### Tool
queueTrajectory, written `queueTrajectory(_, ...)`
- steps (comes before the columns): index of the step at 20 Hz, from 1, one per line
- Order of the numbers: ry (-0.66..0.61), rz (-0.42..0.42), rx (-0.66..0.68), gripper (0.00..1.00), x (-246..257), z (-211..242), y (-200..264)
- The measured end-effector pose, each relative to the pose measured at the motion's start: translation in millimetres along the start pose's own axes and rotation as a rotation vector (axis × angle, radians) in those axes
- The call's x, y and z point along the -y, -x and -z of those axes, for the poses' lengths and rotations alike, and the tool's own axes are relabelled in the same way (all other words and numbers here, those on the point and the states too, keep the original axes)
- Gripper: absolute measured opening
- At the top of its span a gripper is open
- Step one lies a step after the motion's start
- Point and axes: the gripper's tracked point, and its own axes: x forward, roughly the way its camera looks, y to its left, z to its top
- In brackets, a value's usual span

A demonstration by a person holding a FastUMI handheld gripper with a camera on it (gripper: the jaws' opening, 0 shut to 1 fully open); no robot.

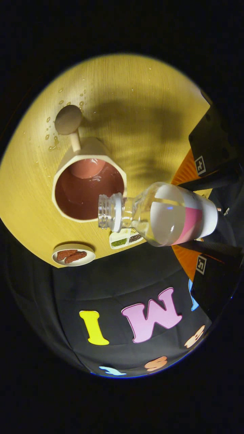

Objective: Take the bottle from table, then pour the juice into the cup, finally place the bottle on the coaster

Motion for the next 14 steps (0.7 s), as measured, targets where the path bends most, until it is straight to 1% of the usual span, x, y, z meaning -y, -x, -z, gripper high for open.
queueTrajectory(6,-0.163,0.004,-0.021,0.70,-5,-3,1)
queueTrajectory(14,-0.277,-0.007,-0.049,0.70,-20,-4,2)
